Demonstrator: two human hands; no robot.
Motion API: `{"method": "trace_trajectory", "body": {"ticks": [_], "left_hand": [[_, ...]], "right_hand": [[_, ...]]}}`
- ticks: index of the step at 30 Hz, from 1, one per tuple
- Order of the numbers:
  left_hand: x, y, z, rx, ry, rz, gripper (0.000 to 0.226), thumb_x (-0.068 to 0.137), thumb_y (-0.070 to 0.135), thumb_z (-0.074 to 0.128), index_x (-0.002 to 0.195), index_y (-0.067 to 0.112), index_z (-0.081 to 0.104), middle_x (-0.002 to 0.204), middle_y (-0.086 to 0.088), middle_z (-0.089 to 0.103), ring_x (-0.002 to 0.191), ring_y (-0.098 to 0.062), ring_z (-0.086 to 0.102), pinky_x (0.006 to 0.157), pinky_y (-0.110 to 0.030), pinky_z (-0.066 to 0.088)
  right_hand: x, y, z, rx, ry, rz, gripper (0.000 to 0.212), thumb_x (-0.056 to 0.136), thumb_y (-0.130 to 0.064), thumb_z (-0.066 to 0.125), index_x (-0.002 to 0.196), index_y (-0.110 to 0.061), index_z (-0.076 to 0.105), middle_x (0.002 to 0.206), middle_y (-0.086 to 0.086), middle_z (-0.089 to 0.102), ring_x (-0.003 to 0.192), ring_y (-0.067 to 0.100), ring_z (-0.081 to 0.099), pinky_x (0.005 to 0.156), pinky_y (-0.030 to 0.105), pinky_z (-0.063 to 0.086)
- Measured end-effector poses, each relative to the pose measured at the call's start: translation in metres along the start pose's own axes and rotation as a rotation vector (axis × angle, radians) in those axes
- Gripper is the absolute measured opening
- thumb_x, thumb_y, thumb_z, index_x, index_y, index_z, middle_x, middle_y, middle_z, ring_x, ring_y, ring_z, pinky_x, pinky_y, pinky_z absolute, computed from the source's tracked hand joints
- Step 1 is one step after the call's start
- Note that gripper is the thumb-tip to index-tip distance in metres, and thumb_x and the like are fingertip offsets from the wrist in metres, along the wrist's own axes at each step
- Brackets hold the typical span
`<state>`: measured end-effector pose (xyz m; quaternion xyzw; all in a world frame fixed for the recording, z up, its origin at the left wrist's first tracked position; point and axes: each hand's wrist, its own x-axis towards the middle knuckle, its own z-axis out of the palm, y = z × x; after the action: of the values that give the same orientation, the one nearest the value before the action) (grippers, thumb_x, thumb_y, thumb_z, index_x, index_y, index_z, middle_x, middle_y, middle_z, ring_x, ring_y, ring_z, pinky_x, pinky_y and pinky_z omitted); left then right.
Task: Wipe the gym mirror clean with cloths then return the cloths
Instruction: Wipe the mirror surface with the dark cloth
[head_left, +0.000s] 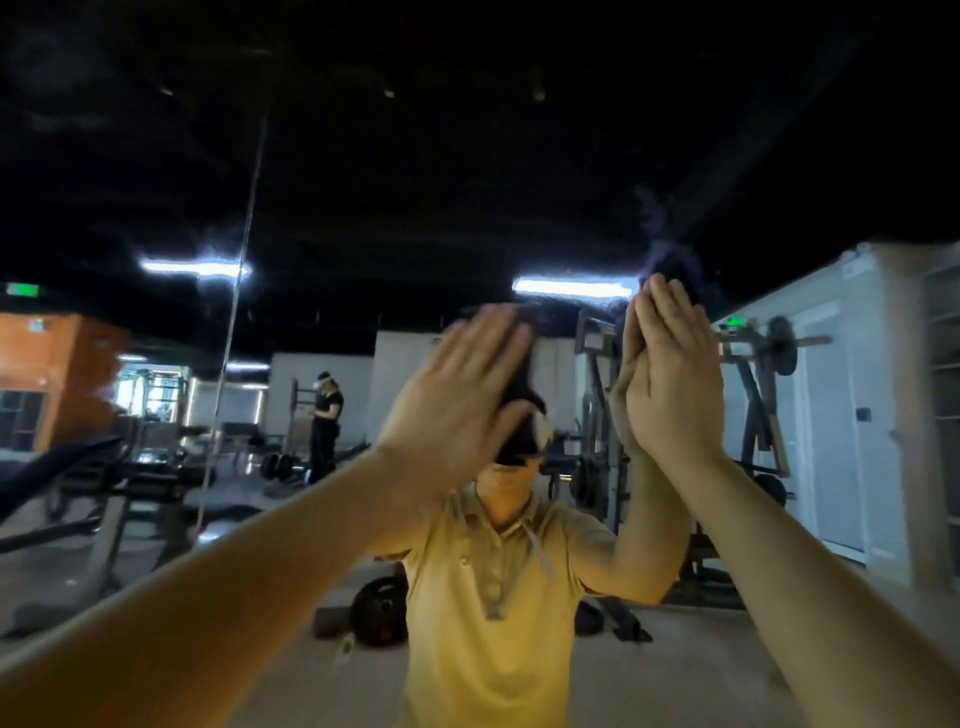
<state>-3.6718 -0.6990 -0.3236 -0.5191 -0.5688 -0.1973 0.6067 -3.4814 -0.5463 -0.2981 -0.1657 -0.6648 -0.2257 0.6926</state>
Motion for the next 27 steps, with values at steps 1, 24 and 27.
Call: {"method": "trace_trajectory", "body": {"ticks": [1, 24, 27], "left_hand": [[-0.018, -0.029, -0.004, -0.001, -0.005, -0.105, 0.072, 0.108, 0.060, 0.016, 0.165, 0.021, -0.004, 0.175, -0.006, -0.002, 0.162, -0.021, -0.006, 0.132, -0.049, 0.008], [-0.138, 0.054, 0.025, -0.018, -0.039, -0.076, 0.067, 0.112, 0.038, 0.025, 0.167, 0.005, 0.006, 0.175, -0.018, -0.001, 0.163, -0.031, -0.003, 0.132, -0.049, 0.002], [-0.146, 0.020, 0.017, -0.054, -0.024, -0.218, 0.067, 0.109, 0.038, 0.022, 0.167, 0.006, 0.010, 0.175, -0.018, 0.005, 0.163, -0.031, 0.002, 0.131, -0.056, 0.010]], "right_hand": [[-0.001, -0.002, -0.001, 0.000, -0.011, 0.011, 0.057, 0.101, -0.004, 0.038, 0.158, -0.001, 0.037, 0.168, 0.014, 0.031, 0.159, 0.026, 0.020, 0.131, 0.044, 0.011], [-0.140, 0.012, -0.025, 0.057, -0.073, -0.036, 0.053, 0.104, -0.014, 0.031, 0.155, -0.007, 0.043, 0.167, 0.013, 0.034, 0.158, 0.031, 0.024, 0.127, 0.057, 0.020], [-0.143, 0.006, -0.022, 0.057, -0.048, -0.002, 0.056, 0.102, -0.010, 0.032, 0.156, -0.007, 0.043, 0.168, 0.013, 0.032, 0.158, 0.031, 0.023, 0.127, 0.059, 0.019]]}}
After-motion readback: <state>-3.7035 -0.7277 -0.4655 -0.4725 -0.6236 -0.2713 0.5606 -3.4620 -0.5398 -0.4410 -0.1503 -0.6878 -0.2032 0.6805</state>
